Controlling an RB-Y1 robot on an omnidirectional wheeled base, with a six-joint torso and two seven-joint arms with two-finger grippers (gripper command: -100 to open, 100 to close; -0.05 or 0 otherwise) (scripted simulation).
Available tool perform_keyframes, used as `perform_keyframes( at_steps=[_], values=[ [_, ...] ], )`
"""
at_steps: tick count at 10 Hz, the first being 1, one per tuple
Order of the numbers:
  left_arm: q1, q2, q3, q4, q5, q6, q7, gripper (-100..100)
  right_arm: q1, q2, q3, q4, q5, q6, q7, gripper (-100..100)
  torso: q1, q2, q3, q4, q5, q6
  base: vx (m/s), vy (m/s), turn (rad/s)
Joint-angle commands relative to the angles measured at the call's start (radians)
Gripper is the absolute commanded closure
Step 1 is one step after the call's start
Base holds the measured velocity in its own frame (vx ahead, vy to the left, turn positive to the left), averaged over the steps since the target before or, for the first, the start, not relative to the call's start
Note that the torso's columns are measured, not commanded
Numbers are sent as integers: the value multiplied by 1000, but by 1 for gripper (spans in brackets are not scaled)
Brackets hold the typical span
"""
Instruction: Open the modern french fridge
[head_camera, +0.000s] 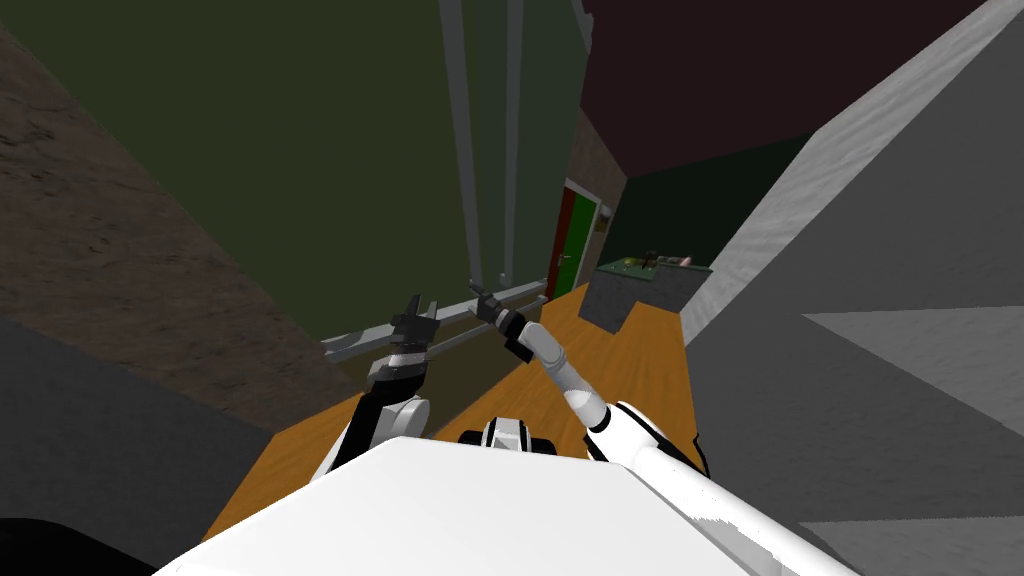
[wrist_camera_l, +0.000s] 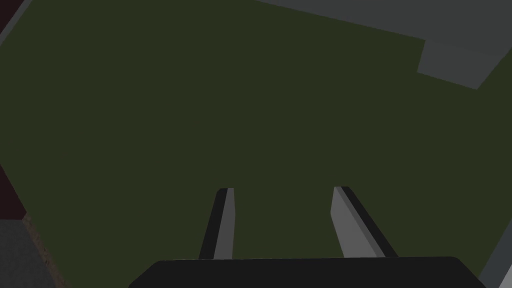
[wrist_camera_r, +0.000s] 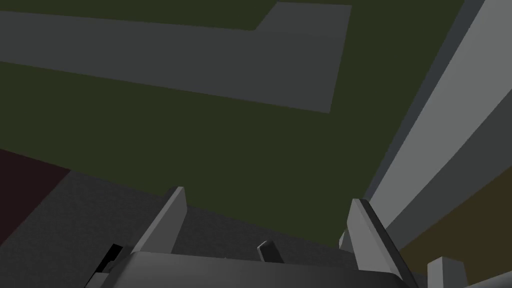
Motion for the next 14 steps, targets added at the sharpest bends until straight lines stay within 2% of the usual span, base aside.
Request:
perform_keyframes(
  at_steps=[1, 2, 3, 4, 5, 8, 9, 11, 12, 14],
  values=[
    [0, 0, 0, 0, 0, 0, 0, 0, -70, 12, 39, 55, 74, 13, 41, -100, 1, 0, 0, 0, 0, -1, 33, -11, -143],
    [0, 0, 0, 0, 0, 0, 0, 0, -99, 19, 65, 87, 102, 21, 64, -100, 0, 0, 0, 0, 0, 0, 47, -15, -220],
    [0, 0, 0, 0, 0, 0, 0, 0, -116, 19, 65, 87, 122, 21, 64, -100, 0, -1, -1, 0, 0, 0, 35, -6, -88],
    [0, 0, 0, 0, 0, 0, 0, 0, -155, 26, 90, 117, 158, 30, 85, -100, 1, 0, 0, 0, 0, -1, 30, -5, -133],
    [0, 0, 0, 0, 0, 0, 0, 0, -158, 26, 90, 117, 164, 30, 85, -100, 1, 1, 0, 0, 0, 0, 25, 2, -77],
    [0, 0, 0, 0, 0, 0, 0, 0, -257, 46, 158, 197, 268, 52, 140, -100, 0, 0, 0, 0, 0, 0, 36, -3, -188],
    [0, 0, 0, 0, 0, 0, 0, 0, -268, 46, 158, 197, 273, 52, 140, -100, 1, -1, -1, 0, 0, 0, 29, 2, -35],
    [0, 0, 0, 0, 0, 0, 0, 0, -326, 58, 193, 239, 329, 63, 168, -100, 0, 1, 1, 0, 0, 0, 28, -5, -137],
    [0, 0, 0, 0, 0, 0, 0, 0, -326, 58, 193, 239, 331, 63, 168, -100, 0, 0, 0, 0, 0, 0, 22, -3, -57],
    [0, 0, 0, 0, 0, 0, 0, 0, -371, 70, 221, 271, 374, 72, 188, -100, 1, 1, 0, 0, 0, 0, 19, -2, -93]
  ],
)
